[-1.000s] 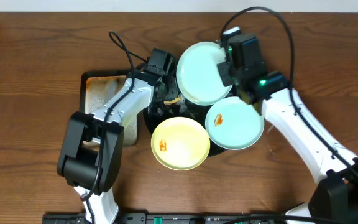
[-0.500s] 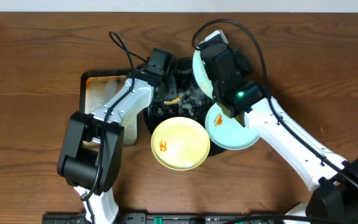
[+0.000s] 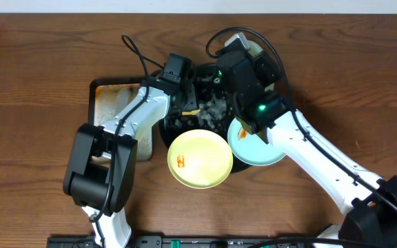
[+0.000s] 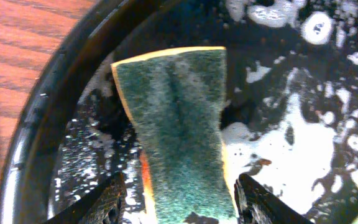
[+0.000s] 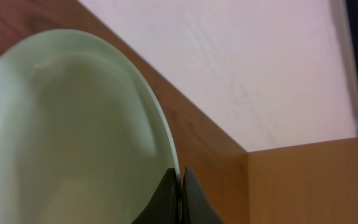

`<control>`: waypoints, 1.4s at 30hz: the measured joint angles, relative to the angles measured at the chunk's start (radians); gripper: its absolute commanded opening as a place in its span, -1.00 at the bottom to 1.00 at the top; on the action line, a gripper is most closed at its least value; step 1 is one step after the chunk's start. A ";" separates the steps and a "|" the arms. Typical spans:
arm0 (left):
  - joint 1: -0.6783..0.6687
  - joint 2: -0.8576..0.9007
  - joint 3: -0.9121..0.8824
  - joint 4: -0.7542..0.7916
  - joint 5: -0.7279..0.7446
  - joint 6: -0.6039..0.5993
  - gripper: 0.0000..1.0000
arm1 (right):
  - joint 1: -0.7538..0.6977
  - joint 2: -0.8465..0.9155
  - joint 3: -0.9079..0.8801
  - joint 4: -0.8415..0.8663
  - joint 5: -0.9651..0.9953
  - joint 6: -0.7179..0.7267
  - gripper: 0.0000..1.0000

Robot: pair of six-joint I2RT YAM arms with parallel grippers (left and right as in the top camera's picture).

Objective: Clean dirty plates on tray and stack at the side
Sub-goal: 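Scrub the black tray surface with the sponge while right holds plate up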

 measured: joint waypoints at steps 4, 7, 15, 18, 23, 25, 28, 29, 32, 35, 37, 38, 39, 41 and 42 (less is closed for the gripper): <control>0.016 -0.008 0.000 0.007 0.033 0.000 0.18 | 0.019 0.000 0.000 0.027 0.031 -0.014 -0.98; 0.036 -0.026 0.000 0.009 0.055 -0.002 0.29 | 0.023 0.000 0.000 0.026 0.036 -0.018 -0.98; 0.053 -0.037 0.000 0.035 0.072 -0.001 0.33 | 0.022 0.000 0.000 -0.017 0.010 0.027 -0.98; 0.051 -0.037 0.000 0.051 0.080 -0.001 0.32 | 0.022 0.000 0.000 -0.038 -0.022 0.070 -0.98; 0.034 -0.031 -0.001 0.085 0.088 0.008 0.33 | 0.021 0.000 0.000 -0.039 -0.047 0.114 -0.98; 0.016 -0.011 -0.001 0.105 0.089 0.012 0.25 | 0.021 0.000 0.000 -0.040 -0.051 0.123 -0.98; -0.003 0.030 -0.001 0.128 0.092 0.023 0.20 | 0.021 0.000 0.000 -0.042 -0.054 0.130 -0.98; -0.006 0.045 -0.001 0.134 0.092 0.026 0.19 | 0.021 0.000 0.000 -0.042 -0.055 0.131 -0.98; -0.006 0.072 -0.001 0.147 0.090 0.031 0.13 | 0.021 0.000 0.000 -0.043 -0.056 0.134 -0.98; -0.005 0.075 -0.001 0.147 0.087 0.033 0.08 | 0.021 0.000 0.000 -0.043 -0.056 0.138 -0.98; -0.005 0.075 -0.001 0.146 0.090 0.032 0.08 | 0.021 0.000 0.000 -0.043 -0.056 0.141 -0.98; -0.005 0.075 -0.001 0.146 0.093 0.033 0.08 | 0.021 0.000 0.000 -0.043 -0.056 0.141 -0.98; -0.004 0.075 -0.001 0.143 0.097 0.033 0.08 | 0.021 0.000 0.000 -0.043 -0.056 0.141 -0.98; -0.002 0.068 -0.001 0.123 0.100 0.034 0.08 | 0.021 0.000 0.000 -0.043 -0.056 0.141 -0.98; -0.001 0.059 -0.001 0.109 0.099 0.034 0.09 | 0.021 0.000 0.000 -0.043 -0.056 0.141 -0.98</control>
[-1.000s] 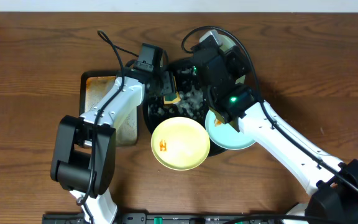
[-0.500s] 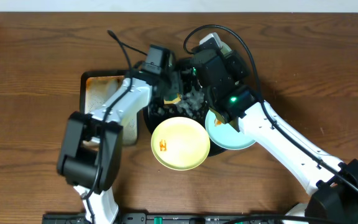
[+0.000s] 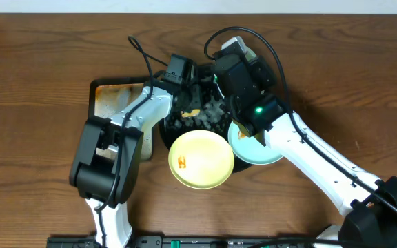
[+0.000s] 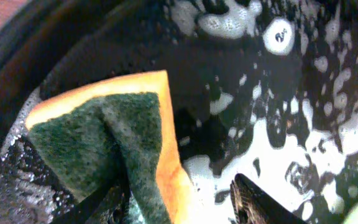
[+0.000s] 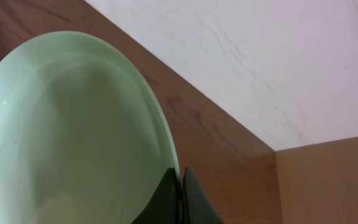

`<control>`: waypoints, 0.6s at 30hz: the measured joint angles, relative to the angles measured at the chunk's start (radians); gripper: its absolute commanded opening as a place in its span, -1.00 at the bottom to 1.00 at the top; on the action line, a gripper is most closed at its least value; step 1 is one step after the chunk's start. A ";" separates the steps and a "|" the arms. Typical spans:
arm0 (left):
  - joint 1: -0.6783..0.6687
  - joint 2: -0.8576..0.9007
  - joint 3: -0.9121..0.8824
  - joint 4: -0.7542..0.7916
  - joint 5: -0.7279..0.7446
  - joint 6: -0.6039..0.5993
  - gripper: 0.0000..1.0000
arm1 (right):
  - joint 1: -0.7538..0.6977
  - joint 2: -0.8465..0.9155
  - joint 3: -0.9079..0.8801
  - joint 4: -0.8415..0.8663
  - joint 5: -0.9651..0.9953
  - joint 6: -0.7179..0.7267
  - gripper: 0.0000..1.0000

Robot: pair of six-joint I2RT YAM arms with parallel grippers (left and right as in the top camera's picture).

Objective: Clean dirty plates on tray and stack at the side
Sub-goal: 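Scrub the black tray surface with the sponge while right holds plate up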

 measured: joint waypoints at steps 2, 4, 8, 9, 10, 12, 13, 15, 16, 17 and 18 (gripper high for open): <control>0.003 -0.025 0.000 -0.035 0.000 0.000 0.09 | 0.000 0.000 0.000 0.000 0.000 0.000 -0.98; 0.006 -0.059 0.000 -0.047 -0.003 0.000 0.11 | 0.000 0.000 0.000 0.000 0.000 0.000 -0.98; 0.011 -0.107 0.000 -0.070 -0.043 -0.003 0.18 | 0.000 0.000 0.000 0.000 0.000 0.000 -0.98; 0.011 -0.108 0.000 -0.071 -0.051 -0.003 0.18 | 0.000 0.000 0.000 0.000 0.000 0.000 -0.98; 0.011 -0.107 0.000 -0.074 -0.058 -0.003 0.18 | 0.000 0.000 0.000 0.000 0.000 0.000 -0.98; 0.011 -0.093 0.000 -0.081 -0.073 -0.008 0.17 | 0.000 0.000 0.000 0.000 -0.001 0.000 -0.98; 0.011 -0.085 0.000 -0.083 -0.076 -0.021 0.17 | 0.000 0.000 0.000 0.000 -0.001 0.000 -0.98; 0.011 -0.062 0.000 -0.090 -0.081 -0.051 0.17 | 0.000 0.000 0.000 0.000 -0.001 0.000 -0.98; 0.011 -0.050 0.000 -0.090 -0.086 -0.063 0.17 | 0.000 0.000 0.000 0.000 -0.001 0.000 -0.98; 0.011 -0.036 0.000 -0.087 -0.091 -0.080 0.13 | 0.000 0.000 0.000 0.000 -0.002 0.000 -0.98; 0.011 -0.025 0.000 -0.083 -0.093 -0.092 0.04 | 0.000 0.000 0.000 0.000 -0.003 0.000 -0.98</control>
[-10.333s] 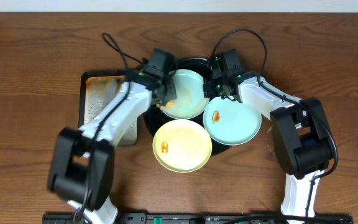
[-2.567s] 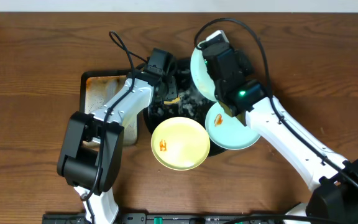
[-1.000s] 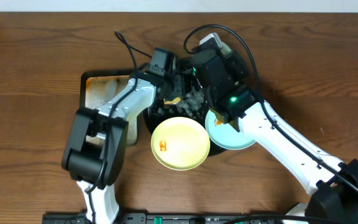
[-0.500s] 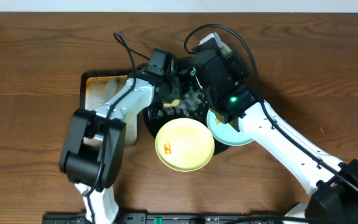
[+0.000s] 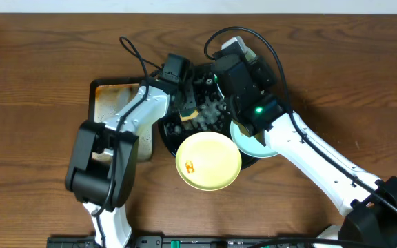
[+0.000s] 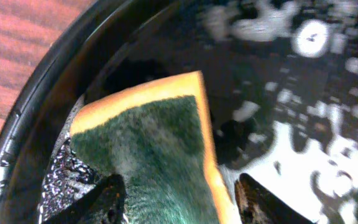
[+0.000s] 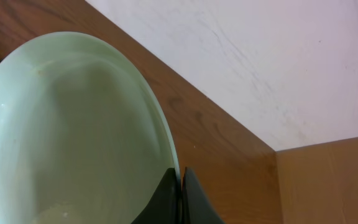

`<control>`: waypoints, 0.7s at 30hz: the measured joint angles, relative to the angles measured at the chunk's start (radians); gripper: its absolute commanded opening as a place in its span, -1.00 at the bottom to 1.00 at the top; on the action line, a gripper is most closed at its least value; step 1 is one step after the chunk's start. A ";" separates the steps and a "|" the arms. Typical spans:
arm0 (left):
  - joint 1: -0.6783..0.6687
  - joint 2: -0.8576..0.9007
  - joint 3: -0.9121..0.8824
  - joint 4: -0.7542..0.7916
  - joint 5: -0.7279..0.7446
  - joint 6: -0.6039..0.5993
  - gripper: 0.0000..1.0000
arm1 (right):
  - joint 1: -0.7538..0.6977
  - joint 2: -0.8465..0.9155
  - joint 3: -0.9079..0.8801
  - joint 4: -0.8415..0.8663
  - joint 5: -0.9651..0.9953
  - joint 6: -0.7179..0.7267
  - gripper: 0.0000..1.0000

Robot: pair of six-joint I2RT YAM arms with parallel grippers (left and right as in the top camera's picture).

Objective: Clean dirty plates on tray and stack at the side
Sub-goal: 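Scrub the black tray surface with the sponge while right holds plate up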

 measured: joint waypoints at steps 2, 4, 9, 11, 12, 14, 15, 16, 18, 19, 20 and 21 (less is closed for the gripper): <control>0.000 0.023 0.000 0.004 -0.004 -0.027 -0.08 | 0.000 0.000 0.000 0.000 -0.001 0.000 -0.98; 0.001 0.040 0.001 0.013 -0.006 -0.043 -0.43 | 0.000 0.000 0.000 0.000 -0.001 0.000 -0.98; 0.001 0.043 0.001 0.013 -0.005 -0.066 -0.85 | 0.000 0.000 0.000 0.000 -0.002 0.000 -0.98; 0.001 0.043 0.001 0.014 -0.004 -0.071 -0.85 | 0.000 0.000 0.000 0.000 -0.002 0.000 -0.98; 0.001 0.043 0.001 0.014 0.000 -0.071 -0.85 | 0.000 0.000 0.000 -0.001 -0.002 0.000 -0.98; 0.002 0.040 0.001 0.013 0.012 -0.070 -0.85 | 0.000 0.000 0.000 -0.002 -0.002 0.000 -0.98; 0.003 0.039 0.001 0.013 0.023 -0.070 -0.85 | 0.000 0.000 0.000 -0.003 -0.002 0.000 -0.98; 0.004 0.035 0.001 0.013 0.039 -0.070 -0.85 | 0.000 0.000 0.000 -0.004 -0.002 0.000 -0.98; 0.006 0.023 -0.001 0.018 0.081 -0.069 -0.85 | 0.000 0.000 0.000 -0.008 -0.002 0.000 -0.98; 0.007 0.013 -0.003 0.023 0.107 -0.069 -0.85 | 0.000 0.000 0.000 -0.009 -0.002 0.000 -0.98; 0.009 -0.001 -0.004 0.032 0.139 -0.069 -0.84 | 0.000 0.000 0.000 -0.011 -0.002 0.001 -0.98; 0.012 -0.016 -0.004 0.047 0.177 -0.069 -0.85 | 0.000 0.000 0.000 -0.017 -0.002 0.006 -0.98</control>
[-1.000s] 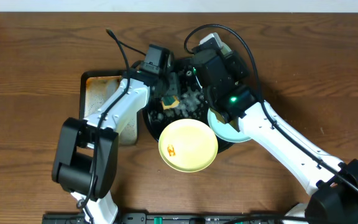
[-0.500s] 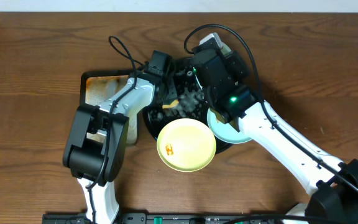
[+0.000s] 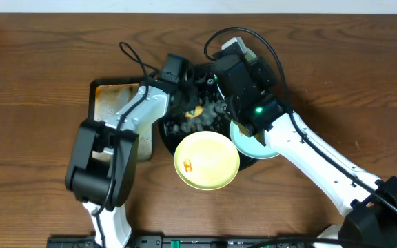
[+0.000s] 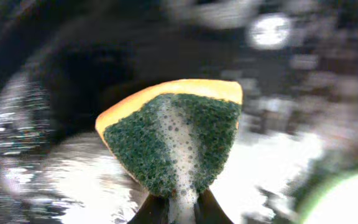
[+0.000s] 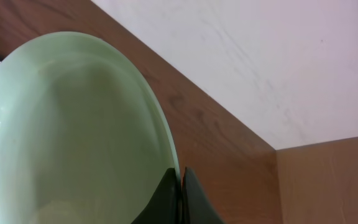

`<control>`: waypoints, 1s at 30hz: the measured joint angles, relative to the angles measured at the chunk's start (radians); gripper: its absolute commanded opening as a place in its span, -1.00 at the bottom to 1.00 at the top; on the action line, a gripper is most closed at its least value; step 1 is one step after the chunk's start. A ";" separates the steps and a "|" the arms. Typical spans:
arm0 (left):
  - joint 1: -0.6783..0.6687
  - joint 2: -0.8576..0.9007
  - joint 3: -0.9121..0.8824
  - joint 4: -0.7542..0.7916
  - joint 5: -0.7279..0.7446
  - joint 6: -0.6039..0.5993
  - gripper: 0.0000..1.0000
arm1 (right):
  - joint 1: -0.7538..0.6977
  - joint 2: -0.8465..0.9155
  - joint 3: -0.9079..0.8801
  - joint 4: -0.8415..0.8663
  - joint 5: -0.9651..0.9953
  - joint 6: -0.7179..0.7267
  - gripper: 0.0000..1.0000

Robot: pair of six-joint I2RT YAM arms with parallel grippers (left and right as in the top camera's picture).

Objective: Clean dirty plates on tray and stack at the side

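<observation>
My left gripper (image 4: 179, 202) is shut on a green-and-yellow sponge (image 4: 176, 134), pinching its lower edge so that it folds, with foam on it. It sits over the black basin (image 3: 165, 132) of soapy water; from overhead the sponge (image 3: 195, 110) shows as a yellow bit. My right gripper (image 5: 181, 177) is shut on the rim of a pale green plate (image 5: 73, 124) with orange specks low on its face. A yellow plate (image 3: 207, 160) with an orange stain rests at the basin's front edge.
A stained brown tray (image 3: 109, 100) lies left of the basin, under my left arm. A pale teal plate (image 3: 250, 146) shows beneath my right forearm; whether it is the held one cannot be told. Beyond the held plate are the table's edge and a white surface.
My left gripper was open with its fingers either side of the sponge lying in the basin. Now it is shut on the sponge, which is folded and foamy. The right gripper's hold is unchanged.
The sponge first lay flat in the foam between my open left fingers. Then it was crumpled, then flatter again, still between open fingers, and the yellow plate had shifted slightly right. Now the sponge is pinched. My right gripper held the pale green plate throughout.
</observation>
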 measured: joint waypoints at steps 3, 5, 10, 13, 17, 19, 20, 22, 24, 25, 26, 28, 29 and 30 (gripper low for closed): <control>0.019 -0.044 0.000 0.043 0.138 0.000 -0.85 | 0.000 0.000 0.000 -0.029 -0.001 0.029 -0.98; 0.033 -0.060 0.000 0.056 0.216 -0.002 -0.85 | 0.000 0.000 0.000 -0.055 -0.002 0.053 -0.98; 0.048 -0.063 -0.002 0.097 0.382 -0.010 -0.85 | 0.000 0.000 0.000 -0.069 -0.008 0.087 -0.98; 0.043 -0.063 -0.002 0.136 0.446 -0.029 -0.85 | 0.000 0.000 0.000 -0.065 -0.022 0.095 -0.98; 0.029 -0.063 -0.002 0.138 0.482 -0.045 -0.85 | 0.000 0.000 0.000 -0.057 -0.029 0.105 -0.98; 0.018 -0.063 -0.002 0.138 0.489 -0.052 -0.85 | 0.000 0.000 0.000 -0.049 -0.031 0.108 -0.98; 0.010 -0.063 -0.002 0.138 0.492 -0.054 -0.85 | 0.000 0.000 0.000 -0.044 -0.031 0.109 -0.98; -0.010 -0.063 -0.002 0.138 0.497 -0.055 -0.85 | 0.001 0.000 0.000 -0.035 -0.032 0.109 -0.98; -0.031 -0.063 -0.002 0.135 0.497 -0.054 -0.84 | 0.001 0.000 0.000 -0.032 -0.033 0.109 -0.98; -0.043 -0.063 -0.003 0.133 0.493 -0.054 -0.83 | 0.001 0.000 0.000 -0.032 -0.033 0.109 -0.98; -0.055 -0.063 -0.005 0.132 0.484 -0.054 -0.82 | 0.001 0.000 0.000 -0.032 -0.033 0.109 -0.98; -0.066 -0.063 -0.013 0.132 0.468 -0.054 -0.80 | 0.001 0.000 0.000 -0.032 -0.033 0.109 -0.98; -0.067 -0.063 -0.020 0.131 0.455 -0.053 -0.80 | 0.002 0.000 0.000 -0.032 -0.033 0.109 -0.98; -0.066 -0.063 -0.027 0.131 0.442 -0.053 -0.79 | 0.002 0.000 0.000 -0.032 -0.033 0.109 -0.98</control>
